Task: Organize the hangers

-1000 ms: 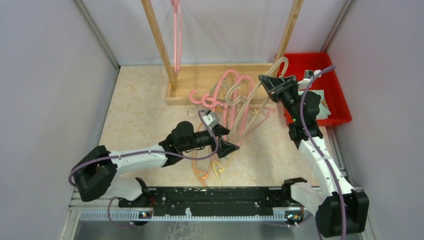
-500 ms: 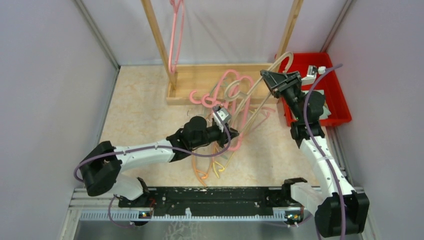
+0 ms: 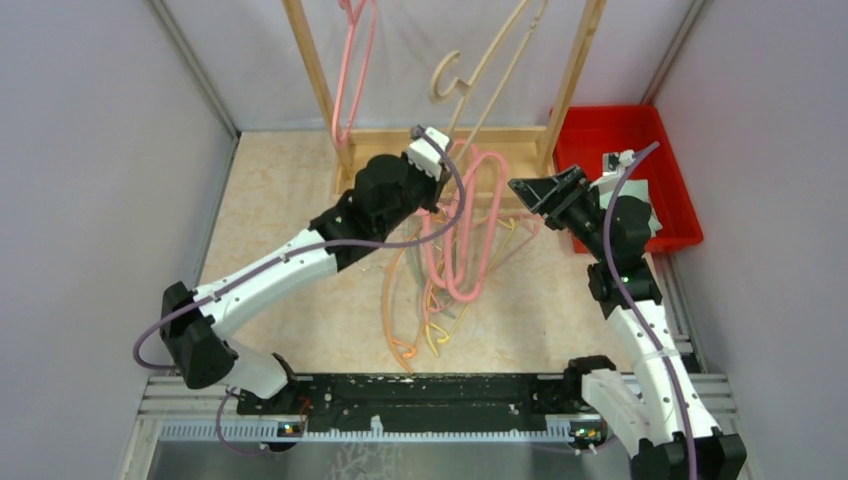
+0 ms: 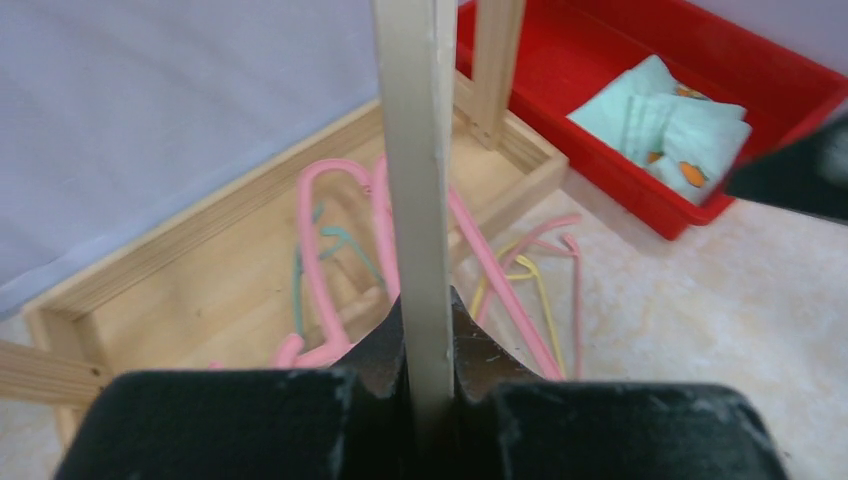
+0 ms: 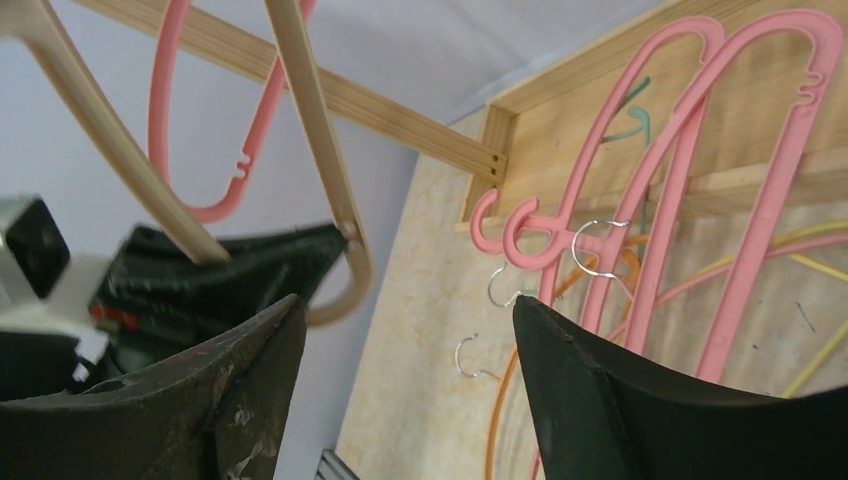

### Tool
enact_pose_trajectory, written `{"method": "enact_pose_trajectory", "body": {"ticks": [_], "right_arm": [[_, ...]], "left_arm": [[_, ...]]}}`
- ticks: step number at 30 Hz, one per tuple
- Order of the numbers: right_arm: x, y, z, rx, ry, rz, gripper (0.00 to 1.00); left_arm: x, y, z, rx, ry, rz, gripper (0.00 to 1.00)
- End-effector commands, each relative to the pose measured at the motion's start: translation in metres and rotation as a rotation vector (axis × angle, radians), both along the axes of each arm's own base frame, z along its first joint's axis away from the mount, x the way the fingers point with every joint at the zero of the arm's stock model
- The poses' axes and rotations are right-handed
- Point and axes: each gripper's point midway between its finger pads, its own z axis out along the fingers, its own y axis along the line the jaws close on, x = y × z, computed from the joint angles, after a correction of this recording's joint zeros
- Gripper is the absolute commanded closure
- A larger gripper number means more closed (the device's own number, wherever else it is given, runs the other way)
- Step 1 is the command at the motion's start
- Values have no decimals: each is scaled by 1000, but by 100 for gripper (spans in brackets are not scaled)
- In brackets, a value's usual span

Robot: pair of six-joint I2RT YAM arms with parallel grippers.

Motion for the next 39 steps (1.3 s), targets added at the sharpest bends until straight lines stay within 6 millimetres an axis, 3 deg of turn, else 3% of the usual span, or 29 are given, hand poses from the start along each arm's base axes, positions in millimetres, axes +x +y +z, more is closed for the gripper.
{"method": "enact_pose_trajectory", "body": {"ticks": [1,6,10,18,28,39], "right_arm": [[-14,-3,-2,-98,-37,5,24],[-13,-6,-5,-112,-32,-12,24],[-11,-5,-7,-106,-32,-5,24],[-1,-1,-16,-101,-12,10,25],[7,0,-16,-90,-3,6,25],[8,0,-25,-90,15,10,26]], "left_arm": [[33,26,-10,102,92,55,100],[52,46,-10,142,194,66,100],[56,58,-4,171,226,87,100],[79,64,49,124,178,111,100],[125,73,48,98,264,127,100],[151,104,55,35,288,191,100]]}}
